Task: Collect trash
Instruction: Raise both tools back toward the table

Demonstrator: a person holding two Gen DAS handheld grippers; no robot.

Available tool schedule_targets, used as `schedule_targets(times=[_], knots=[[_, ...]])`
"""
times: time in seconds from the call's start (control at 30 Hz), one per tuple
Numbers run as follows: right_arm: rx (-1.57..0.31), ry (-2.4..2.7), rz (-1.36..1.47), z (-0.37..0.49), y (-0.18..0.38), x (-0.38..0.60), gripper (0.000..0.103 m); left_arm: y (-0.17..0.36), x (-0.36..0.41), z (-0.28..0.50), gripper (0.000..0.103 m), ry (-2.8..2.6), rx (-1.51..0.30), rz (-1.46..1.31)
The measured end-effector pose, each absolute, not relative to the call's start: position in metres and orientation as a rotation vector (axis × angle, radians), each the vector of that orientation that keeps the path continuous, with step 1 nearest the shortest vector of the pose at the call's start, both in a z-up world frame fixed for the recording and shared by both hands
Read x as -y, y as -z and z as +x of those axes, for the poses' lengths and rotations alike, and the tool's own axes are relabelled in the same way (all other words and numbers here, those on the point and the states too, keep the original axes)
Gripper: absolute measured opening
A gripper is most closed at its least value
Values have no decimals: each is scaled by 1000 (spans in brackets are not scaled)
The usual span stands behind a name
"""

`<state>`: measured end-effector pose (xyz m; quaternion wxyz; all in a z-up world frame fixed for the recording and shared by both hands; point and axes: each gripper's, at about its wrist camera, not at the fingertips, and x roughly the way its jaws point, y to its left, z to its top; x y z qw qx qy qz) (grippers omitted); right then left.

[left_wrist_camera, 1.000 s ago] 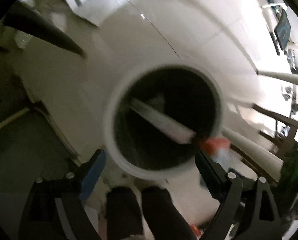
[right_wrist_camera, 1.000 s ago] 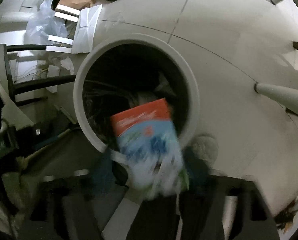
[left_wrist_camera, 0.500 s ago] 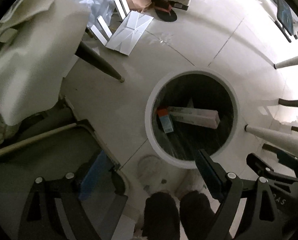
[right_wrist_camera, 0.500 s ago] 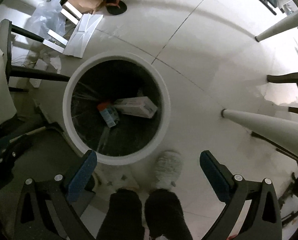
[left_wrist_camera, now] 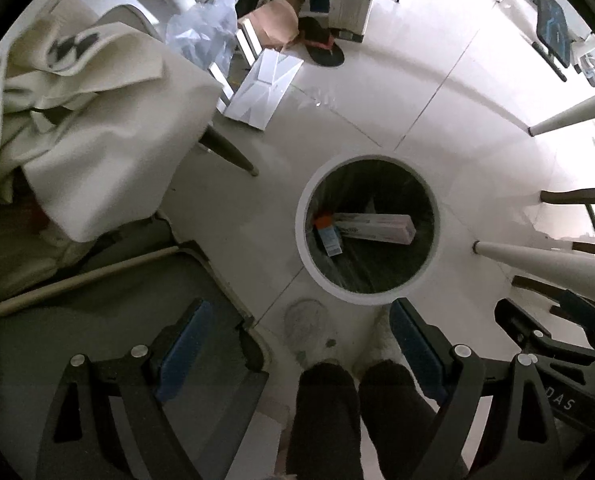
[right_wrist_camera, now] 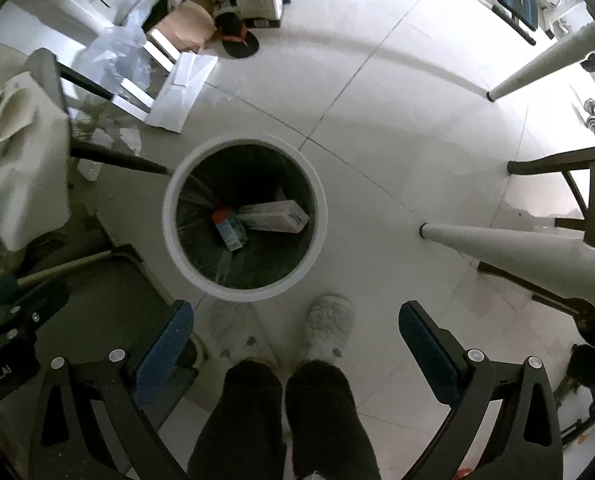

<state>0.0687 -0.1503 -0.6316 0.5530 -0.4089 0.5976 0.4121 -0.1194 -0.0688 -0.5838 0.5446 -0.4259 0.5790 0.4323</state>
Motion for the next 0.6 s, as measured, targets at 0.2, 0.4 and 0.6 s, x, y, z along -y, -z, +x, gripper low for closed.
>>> schedule_targets(times=[0.2, 0.4, 0.6], knots=[[-1435, -990, -930, 63, 556, 161, 103, 510, 78, -130, 91, -1026, -1362, -1017], [-1467, -1004, -845, 61, 456, 168, 103, 423, 85, -131, 91, -1038, -1360, -961], [-1454, -976, -727, 105, 363, 146, 103, 350, 59, -98, 91, -1067, -1288, -858]])
